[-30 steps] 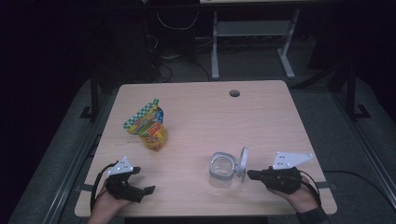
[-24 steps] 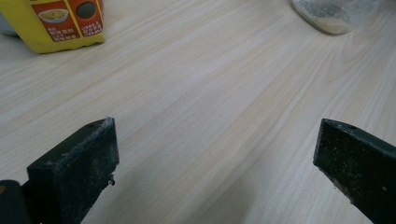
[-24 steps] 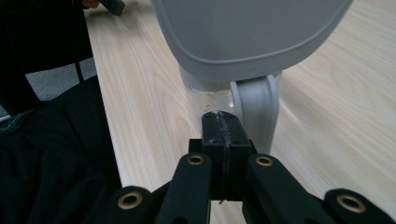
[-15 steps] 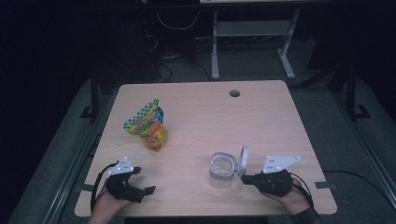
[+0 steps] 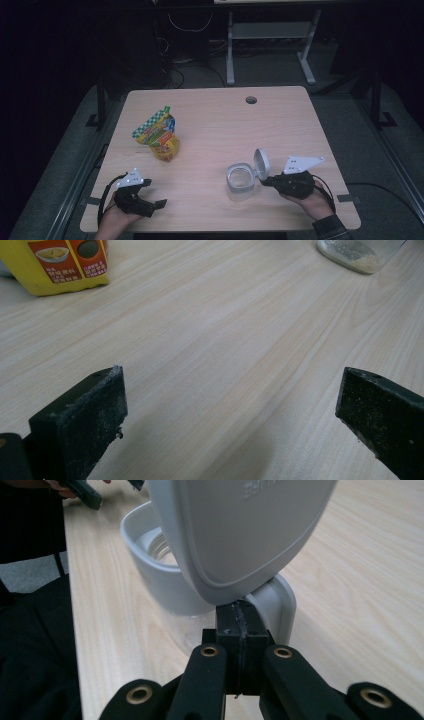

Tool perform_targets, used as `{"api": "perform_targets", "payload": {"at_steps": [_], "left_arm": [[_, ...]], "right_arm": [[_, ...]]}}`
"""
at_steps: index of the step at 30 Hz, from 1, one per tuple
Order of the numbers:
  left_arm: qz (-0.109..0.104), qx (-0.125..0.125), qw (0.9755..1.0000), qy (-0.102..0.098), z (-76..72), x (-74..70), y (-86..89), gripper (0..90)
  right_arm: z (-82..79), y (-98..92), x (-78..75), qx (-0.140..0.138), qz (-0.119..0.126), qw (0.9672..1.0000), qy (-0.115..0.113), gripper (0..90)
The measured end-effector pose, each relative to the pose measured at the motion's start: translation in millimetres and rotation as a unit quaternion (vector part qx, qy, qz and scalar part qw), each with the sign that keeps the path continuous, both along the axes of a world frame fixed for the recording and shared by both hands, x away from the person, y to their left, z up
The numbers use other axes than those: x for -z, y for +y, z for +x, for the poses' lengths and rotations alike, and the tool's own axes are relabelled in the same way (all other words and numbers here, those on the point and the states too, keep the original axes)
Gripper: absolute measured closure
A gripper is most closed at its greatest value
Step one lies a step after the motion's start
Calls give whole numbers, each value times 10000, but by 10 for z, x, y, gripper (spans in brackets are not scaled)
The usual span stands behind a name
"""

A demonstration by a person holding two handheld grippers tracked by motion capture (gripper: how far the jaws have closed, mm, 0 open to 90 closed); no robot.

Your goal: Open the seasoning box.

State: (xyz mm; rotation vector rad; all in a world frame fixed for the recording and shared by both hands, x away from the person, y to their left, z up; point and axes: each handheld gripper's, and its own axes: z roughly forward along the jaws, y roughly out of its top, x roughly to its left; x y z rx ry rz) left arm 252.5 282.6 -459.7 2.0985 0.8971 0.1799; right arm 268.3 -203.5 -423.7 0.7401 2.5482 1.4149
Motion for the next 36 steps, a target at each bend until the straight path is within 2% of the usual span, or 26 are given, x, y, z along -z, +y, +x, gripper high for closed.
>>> {"api": "perform_targets", "payload": {"at_steps": [3, 15, 22, 29, 32, 36], "left_arm": [[13, 7, 10000, 34, -4, -2, -6, 0], [9, 8, 10000, -42, 5, -7, -12, 0], [-109, -133, 9998, -83, -10, -23, -7, 0], [-92, -224, 9996, -126, 0, -48, -3, 0], [-54, -279, 9994, -197, 7, -84, 4, 0], [-150, -418, 9986, -301, 19, -130, 24, 21]], "right_arm": [[51, -16, -7, 34, -10, 10000, -18, 900], [203, -30, 37, 129, -54, 9999, -65, 900], [119, -51, 35, 156, -20, 9999, -17, 900], [-10, -127, 34, 218, 71, 9997, 24, 900], [-52, -138, 26, 219, 142, 9997, 33, 900], [-91, -115, 24, 169, 131, 9997, 69, 900]]}}
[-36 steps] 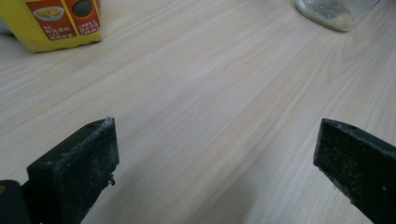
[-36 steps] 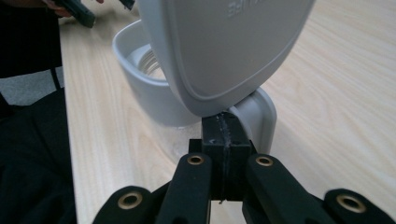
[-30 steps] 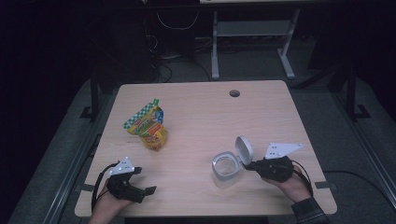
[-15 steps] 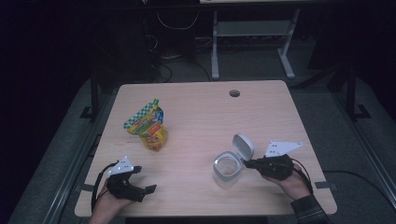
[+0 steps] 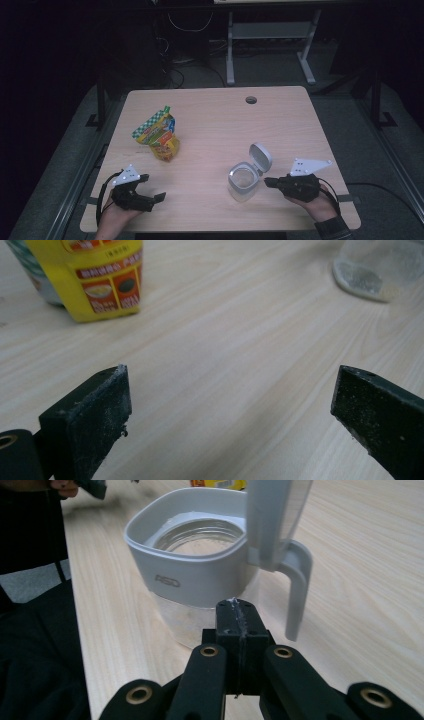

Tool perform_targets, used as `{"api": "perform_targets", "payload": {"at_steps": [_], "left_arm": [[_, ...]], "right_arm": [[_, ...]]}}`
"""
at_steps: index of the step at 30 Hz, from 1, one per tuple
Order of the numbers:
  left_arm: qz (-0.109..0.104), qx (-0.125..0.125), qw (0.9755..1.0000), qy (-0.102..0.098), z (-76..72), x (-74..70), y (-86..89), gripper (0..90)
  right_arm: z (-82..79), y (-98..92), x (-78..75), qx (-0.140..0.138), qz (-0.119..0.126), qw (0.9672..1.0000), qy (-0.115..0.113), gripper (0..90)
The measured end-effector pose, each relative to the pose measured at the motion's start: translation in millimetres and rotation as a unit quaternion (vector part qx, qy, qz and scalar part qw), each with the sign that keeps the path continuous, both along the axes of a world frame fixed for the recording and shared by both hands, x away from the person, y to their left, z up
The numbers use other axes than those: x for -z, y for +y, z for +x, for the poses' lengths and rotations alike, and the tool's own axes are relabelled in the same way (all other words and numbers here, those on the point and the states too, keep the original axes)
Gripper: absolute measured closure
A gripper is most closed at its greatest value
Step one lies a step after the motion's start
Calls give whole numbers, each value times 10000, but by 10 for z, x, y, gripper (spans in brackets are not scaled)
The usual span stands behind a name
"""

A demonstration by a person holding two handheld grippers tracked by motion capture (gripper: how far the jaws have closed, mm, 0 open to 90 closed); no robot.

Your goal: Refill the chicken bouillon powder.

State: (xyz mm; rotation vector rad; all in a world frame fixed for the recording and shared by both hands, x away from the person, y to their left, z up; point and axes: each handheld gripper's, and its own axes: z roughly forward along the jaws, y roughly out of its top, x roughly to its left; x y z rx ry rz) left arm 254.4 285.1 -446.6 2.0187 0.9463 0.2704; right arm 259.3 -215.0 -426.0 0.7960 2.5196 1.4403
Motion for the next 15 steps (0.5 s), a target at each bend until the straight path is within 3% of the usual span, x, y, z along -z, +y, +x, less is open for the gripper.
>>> {"api": "perform_targets", "payload": {"at_steps": [8, 15], "left_arm": [[-13, -230, 9994, -272, 102, -113, 32, 21], [-207, -495, 9975, -469, 208, -244, 95, 20]], "right_arm": [[-21, 4, -8, -55, -11, 10000, -30, 898], [-17, 7, -12, -69, -5, 10000, -30, 895]]}}
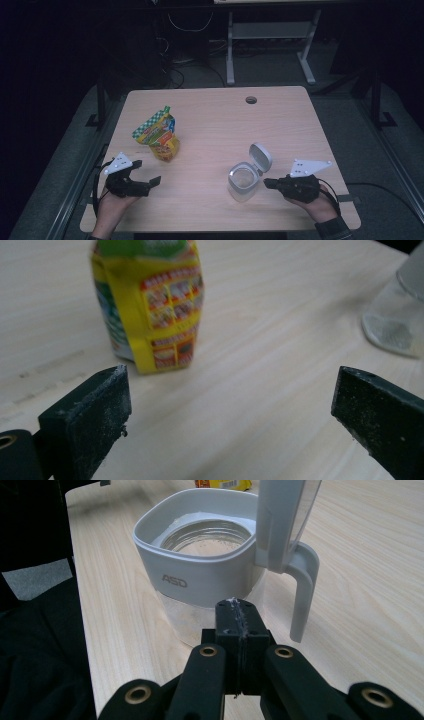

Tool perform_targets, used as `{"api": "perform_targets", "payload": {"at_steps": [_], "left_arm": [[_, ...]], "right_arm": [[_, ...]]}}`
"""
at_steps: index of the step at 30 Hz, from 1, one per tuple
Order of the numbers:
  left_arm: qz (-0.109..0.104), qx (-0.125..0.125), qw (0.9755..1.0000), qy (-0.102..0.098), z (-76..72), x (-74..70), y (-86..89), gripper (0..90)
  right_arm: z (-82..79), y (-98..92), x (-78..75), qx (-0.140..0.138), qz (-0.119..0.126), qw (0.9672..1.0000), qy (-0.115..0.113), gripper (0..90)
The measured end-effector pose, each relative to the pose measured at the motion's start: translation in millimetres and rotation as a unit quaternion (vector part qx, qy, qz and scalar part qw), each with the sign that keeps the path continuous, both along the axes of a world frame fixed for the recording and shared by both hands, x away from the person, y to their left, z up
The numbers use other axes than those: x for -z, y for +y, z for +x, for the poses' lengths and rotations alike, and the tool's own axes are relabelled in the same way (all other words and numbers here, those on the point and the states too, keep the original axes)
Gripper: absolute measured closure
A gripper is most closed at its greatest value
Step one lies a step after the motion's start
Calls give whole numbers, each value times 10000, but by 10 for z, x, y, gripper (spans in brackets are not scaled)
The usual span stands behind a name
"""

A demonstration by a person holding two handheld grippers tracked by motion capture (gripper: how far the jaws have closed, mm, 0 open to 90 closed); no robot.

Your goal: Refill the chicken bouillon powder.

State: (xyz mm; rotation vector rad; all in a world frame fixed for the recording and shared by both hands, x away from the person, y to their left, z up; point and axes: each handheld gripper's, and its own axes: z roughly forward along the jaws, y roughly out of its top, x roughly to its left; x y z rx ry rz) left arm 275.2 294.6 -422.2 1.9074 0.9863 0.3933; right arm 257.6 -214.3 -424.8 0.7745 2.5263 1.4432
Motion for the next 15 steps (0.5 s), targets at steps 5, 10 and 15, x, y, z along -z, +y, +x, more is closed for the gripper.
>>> {"api": "perform_targets", "payload": {"at_steps": [5, 10, 15], "left_arm": [[-106, -87, 9998, -134, 123, -37, 32, 20], [-110, -179, 9993, -325, 228, -91, 67, 20], [-286, -189, 9983, -480, 337, -160, 119, 42]], "right_arm": [[4, -1, 5, -18, -18, 10000, -6, 892], [7, -17, -3, 14, 1, 10000, -36, 892], [9, -17, 0, 14, -4, 10000, -30, 892]]}}
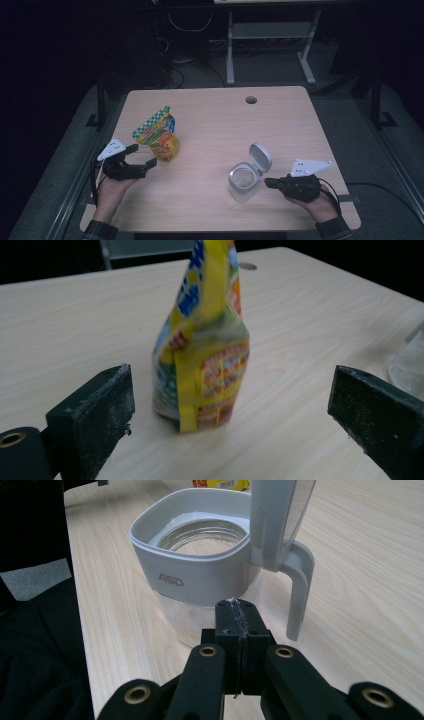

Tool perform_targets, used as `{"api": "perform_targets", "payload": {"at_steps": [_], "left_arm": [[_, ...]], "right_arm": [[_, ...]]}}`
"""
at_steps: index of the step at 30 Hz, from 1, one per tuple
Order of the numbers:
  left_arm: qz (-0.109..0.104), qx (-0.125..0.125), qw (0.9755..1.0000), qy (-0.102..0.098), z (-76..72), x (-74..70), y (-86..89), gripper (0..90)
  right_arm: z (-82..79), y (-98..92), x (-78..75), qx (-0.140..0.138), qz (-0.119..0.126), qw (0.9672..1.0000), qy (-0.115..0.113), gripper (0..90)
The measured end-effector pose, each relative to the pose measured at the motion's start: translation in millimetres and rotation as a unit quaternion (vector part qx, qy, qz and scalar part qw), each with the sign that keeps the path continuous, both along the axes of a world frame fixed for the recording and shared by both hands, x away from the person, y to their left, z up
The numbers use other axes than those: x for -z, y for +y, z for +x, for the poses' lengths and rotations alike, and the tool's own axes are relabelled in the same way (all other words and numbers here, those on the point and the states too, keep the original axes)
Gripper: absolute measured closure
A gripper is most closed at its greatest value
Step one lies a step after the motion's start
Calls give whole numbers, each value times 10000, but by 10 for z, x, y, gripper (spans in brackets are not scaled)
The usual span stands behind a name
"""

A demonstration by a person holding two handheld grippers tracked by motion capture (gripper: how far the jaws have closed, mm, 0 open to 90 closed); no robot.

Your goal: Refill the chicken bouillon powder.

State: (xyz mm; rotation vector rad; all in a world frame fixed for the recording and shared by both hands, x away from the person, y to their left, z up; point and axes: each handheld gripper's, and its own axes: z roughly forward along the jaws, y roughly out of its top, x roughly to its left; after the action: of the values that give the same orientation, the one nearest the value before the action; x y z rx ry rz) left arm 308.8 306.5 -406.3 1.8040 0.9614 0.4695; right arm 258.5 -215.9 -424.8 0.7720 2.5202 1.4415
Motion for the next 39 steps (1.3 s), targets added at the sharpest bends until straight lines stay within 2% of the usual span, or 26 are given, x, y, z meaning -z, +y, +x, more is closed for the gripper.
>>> {"api": "perform_targets", "payload": {"at_steps": [3, 6, 8, 9, 13, 20, 22, 23, 34, 39], "left_arm": [[-135, -31, 9999, -97, 63, -54, 25, 58], [-190, -1, 9998, -113, 135, -102, 34, 67], [-279, 57, 9995, -162, 166, -120, 37, 120], [-250, 44, 9995, -177, 186, -130, 34, 139], [-319, 89, 9992, -227, 245, -167, 30, 173], [-434, 187, 9982, -381, 298, -213, 6, 384], [-346, 225, 9982, -425, 303, -231, -6, 446], [-372, 248, 9980, -454, 307, -234, -15, 486], [-276, 333, 9982, -414, 368, -226, -58, 847], [-261, 368, 9984, -343, 393, -237, -43, 895]], "right_arm": [[-3, -3, 0, 4, -6, 10000, 12, 892], [1, -10, 2, 15, -18, 10000, 12, 892], [5, -13, 4, 24, -21, 10000, 9, 892], [5, -14, 5, 25, -21, 10000, 10, 893], [4, -21, 4, 27, -28, 10000, 1, 893], [8, -28, 9, 53, -30, 10000, 9, 893], [9, -28, 10, 57, -48, 10000, 3, 893], [10, -29, 12, 61, -46, 10000, -2, 893], [13, -54, 9, 89, -29, 10000, -9, 893], [13, -53, 10, 86, -36, 10000, -9, 893]]}}
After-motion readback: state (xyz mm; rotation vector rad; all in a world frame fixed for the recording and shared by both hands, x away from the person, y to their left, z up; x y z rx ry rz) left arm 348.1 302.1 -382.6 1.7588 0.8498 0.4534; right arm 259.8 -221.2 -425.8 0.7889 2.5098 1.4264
